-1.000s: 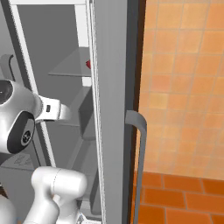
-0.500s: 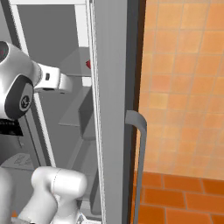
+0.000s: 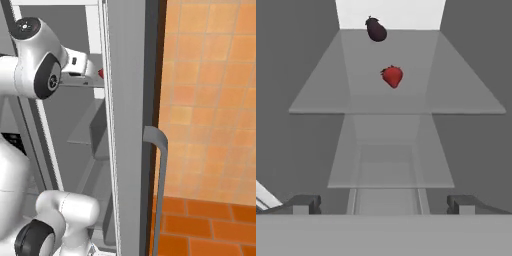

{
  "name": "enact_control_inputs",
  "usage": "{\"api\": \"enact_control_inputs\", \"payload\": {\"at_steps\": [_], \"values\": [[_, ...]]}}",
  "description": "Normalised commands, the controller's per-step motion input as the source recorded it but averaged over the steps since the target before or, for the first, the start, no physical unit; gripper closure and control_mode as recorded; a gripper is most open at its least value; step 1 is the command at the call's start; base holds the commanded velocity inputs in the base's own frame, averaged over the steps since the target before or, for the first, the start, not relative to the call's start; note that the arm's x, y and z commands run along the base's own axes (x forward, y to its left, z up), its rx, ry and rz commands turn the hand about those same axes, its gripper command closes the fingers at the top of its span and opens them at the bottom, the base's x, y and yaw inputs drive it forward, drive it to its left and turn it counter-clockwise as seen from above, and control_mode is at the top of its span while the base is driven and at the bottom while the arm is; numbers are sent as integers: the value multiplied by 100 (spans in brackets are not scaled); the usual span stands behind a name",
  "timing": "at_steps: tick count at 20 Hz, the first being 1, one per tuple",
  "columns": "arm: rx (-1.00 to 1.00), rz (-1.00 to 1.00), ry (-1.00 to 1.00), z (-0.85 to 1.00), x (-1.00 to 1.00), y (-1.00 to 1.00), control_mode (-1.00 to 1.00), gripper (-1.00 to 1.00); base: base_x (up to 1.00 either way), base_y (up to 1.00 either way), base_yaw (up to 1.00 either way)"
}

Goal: Take the strawberry from the fridge and place it on top of the pancake, located on the dining counter.

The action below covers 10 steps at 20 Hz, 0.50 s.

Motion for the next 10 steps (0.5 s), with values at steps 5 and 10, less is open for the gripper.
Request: {"api": "enact_control_inputs", "payload": {"at_steps": [5,10], "values": [[0,0,-1,-3,81,-7,-100,-100,0,0,0],[0,0,0,-11,86,-2,-100,-100,0,0,0]]}}
